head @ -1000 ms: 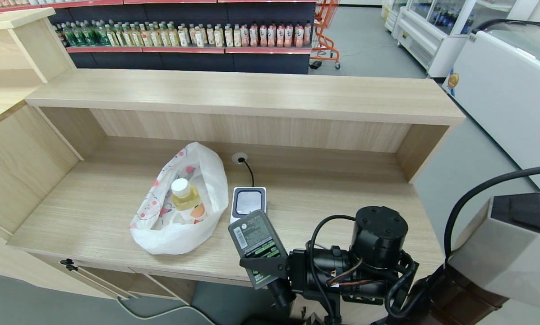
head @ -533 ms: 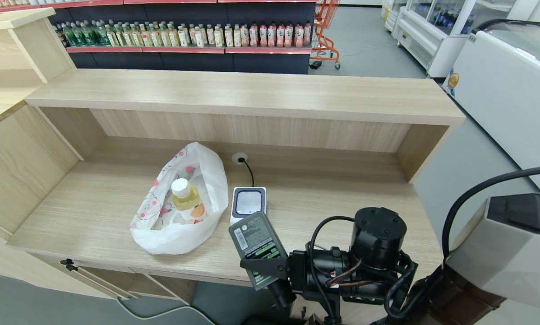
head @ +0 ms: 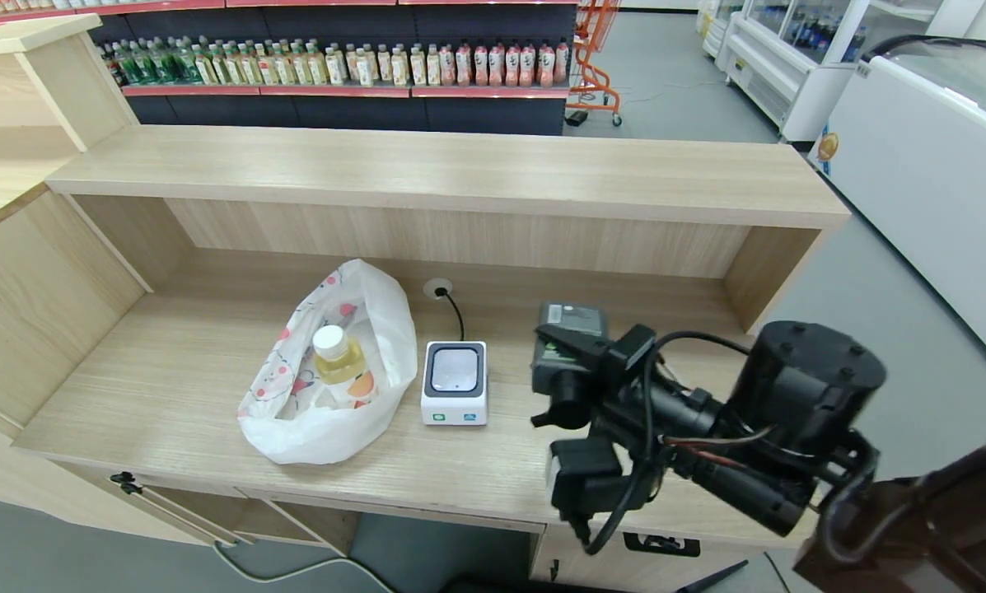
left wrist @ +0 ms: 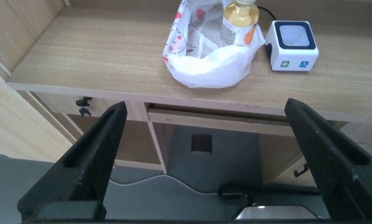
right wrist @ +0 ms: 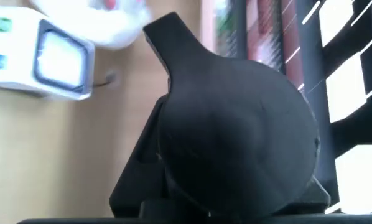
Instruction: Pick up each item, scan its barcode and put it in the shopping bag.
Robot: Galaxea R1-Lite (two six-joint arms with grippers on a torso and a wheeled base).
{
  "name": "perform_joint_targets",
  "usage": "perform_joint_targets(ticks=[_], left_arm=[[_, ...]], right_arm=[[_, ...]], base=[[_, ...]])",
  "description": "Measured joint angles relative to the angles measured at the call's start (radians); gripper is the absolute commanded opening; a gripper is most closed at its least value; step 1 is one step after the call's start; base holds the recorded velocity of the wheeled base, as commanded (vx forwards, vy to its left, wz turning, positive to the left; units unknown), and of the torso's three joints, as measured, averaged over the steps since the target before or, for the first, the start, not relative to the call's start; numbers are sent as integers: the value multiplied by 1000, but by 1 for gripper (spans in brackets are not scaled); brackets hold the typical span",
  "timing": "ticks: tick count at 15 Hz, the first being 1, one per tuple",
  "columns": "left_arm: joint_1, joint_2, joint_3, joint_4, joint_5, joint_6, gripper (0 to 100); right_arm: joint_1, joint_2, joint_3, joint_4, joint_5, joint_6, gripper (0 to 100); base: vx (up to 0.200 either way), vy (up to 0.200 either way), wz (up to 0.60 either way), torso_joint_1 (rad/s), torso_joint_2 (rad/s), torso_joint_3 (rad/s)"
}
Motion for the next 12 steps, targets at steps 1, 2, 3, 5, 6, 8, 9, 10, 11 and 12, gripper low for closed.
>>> perform_joint_targets(ticks=[1, 2, 3, 5, 6, 8, 9, 10, 11, 12], left_arm=[[0, 0, 0, 0, 0, 0, 100], [0, 0, 0, 0, 0, 0, 100], [0, 0, 0, 0, 0, 0, 100], [0, 0, 0, 0, 0, 0, 100], [1, 0, 0, 0, 0, 0, 100], [0, 0, 0, 0, 0, 0, 100], [0, 0, 0, 0, 0, 0, 100], [0, 0, 0, 0, 0, 0, 100], [0, 0, 0, 0, 0, 0, 100], [0, 0, 0, 0, 0, 0, 100]], right_arm=[[-33, -61, 25, 61, 11, 60, 0], [-74, -128, 46, 174, 62, 91, 0], [-130, -191, 55, 290, 108, 130, 0], [-260, -307, 45, 513, 144, 326, 0], [-310, -347, 16, 612, 141, 520, 0], [-375, -392, -90, 805, 139, 986, 0], [-394, -399, -143, 864, 141, 1194, 0], [-407, -398, -190, 898, 147, 1392, 0], [-421, -387, -227, 926, 160, 1561, 0], [-434, -370, -247, 934, 177, 1688, 0]], base=[[0, 0, 0, 0, 0, 0], [0, 0, 0, 0, 0, 0], [0, 0, 0, 0, 0, 0], [0, 0, 0, 0, 0, 0], [0, 0, 0, 0, 0, 0], [0, 0, 0, 0, 0, 0], [0, 0, 0, 0, 0, 0], [0, 0, 0, 0, 0, 0], [0, 0, 0, 0, 0, 0], [0, 0, 0, 0, 0, 0]])
